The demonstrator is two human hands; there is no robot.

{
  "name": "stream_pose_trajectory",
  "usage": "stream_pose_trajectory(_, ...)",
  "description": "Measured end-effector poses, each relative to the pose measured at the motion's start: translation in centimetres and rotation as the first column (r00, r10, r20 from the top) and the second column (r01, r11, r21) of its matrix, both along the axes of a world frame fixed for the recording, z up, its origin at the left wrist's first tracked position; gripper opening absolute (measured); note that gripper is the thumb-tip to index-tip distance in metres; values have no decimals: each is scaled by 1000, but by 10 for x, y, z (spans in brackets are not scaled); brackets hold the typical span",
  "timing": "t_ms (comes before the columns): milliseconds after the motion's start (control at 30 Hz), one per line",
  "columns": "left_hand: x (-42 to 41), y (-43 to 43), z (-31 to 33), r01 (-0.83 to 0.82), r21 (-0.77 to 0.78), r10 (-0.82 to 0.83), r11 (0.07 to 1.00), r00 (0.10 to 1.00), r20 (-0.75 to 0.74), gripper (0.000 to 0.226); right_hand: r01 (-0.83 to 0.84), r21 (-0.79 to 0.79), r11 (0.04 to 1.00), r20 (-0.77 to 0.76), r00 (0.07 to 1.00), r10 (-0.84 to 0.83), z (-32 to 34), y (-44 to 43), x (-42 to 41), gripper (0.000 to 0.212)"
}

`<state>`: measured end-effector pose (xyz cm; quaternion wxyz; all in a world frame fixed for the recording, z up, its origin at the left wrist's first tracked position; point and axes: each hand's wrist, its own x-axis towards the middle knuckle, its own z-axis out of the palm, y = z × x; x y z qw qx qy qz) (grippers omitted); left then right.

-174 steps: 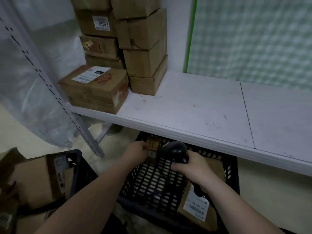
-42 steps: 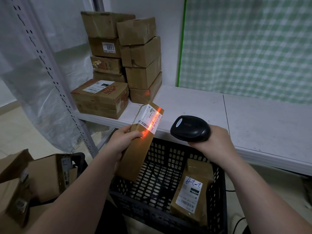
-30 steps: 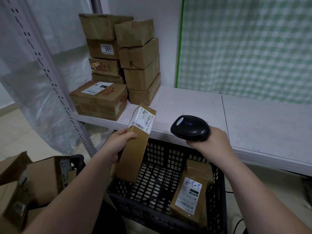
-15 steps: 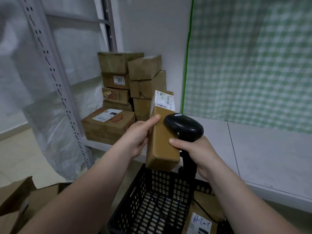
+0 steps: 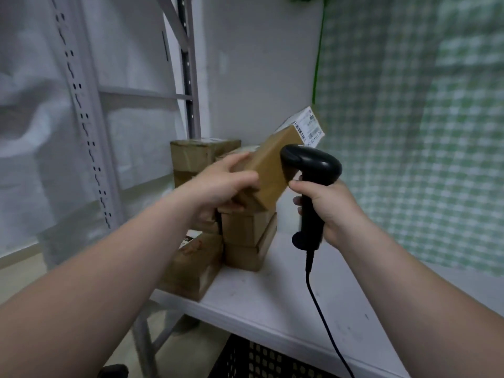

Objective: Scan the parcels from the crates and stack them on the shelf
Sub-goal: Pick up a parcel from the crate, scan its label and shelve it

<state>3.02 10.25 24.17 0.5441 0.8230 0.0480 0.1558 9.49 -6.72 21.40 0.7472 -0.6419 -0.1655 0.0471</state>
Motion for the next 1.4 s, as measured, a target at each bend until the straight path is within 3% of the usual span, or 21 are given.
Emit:
stream_pose_trajectory(133, 37, 23, 28, -263, 135, 235, 955, 953, 189, 58, -10, -110, 994, -33, 999, 6, 9, 8, 23, 13)
stream_pose_trajectory(267, 73, 39, 40, -497, 338, 410, 799, 862, 297, 55, -10, -219, 976, -50, 999, -1, 1, 13, 42, 12)
stream_pose_trajectory(400, 104, 49, 38, -564, 450, 488, 692, 825, 283, 55, 35, -322, 946, -22, 999, -44, -11, 14, 59, 15)
stream_pose_trajectory(533, 126, 52, 34, -579, 465, 509, 669, 814, 280, 53, 36, -363, 931, 18, 999, -32, -20, 11, 68, 16)
stream_pose_trajectory(900, 132, 41, 22, -524, 414, 475, 744, 851, 223, 59, 41, -374, 927, 24, 999, -34, -38, -13, 68, 15)
stream_pose_trajectory(1067, 108, 16, -3, -556, 491, 479, 670, 830, 286, 56, 39, -403, 915, 17, 999, -36, -53, -36, 50, 15)
stream_pose_trajectory(1233, 74, -23, -42, -319, 571, 255, 756, 948, 191, 29, 17, -490, 872, -26, 999, -34, -80, -64, 20, 24)
stream_pose_trajectory(1400, 36, -65, -103, -102, 548, 138, 830, 990, -25, 23, -32, -587, 809, -91, 995, -27, -121, -96, -16, 24)
